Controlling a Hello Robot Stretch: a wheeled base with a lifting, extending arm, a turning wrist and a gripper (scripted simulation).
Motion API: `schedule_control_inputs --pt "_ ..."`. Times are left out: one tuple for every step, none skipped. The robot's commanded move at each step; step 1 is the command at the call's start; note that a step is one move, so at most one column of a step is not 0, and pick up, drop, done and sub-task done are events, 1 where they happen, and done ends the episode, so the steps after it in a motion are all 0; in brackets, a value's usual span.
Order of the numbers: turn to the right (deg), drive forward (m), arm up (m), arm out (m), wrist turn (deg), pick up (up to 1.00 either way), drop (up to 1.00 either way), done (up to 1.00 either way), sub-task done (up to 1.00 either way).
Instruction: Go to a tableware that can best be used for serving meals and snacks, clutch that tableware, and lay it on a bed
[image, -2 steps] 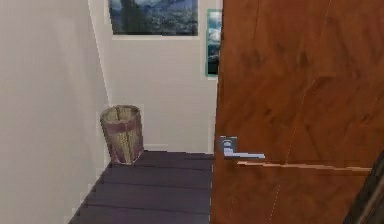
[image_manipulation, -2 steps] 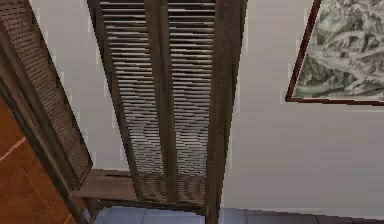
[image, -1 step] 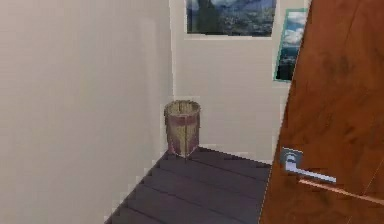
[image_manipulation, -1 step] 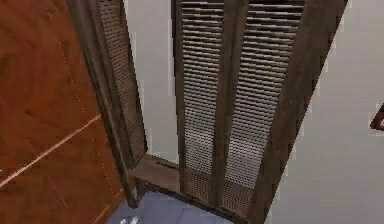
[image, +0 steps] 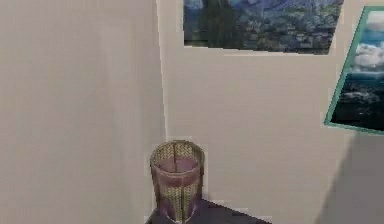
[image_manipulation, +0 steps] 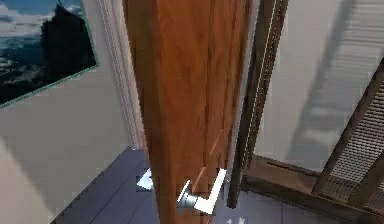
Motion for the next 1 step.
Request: schedule_control_inputs --pt "15.0 0.00 0.00 0.00 0.0 0.00 0.00 0.00 0.00"
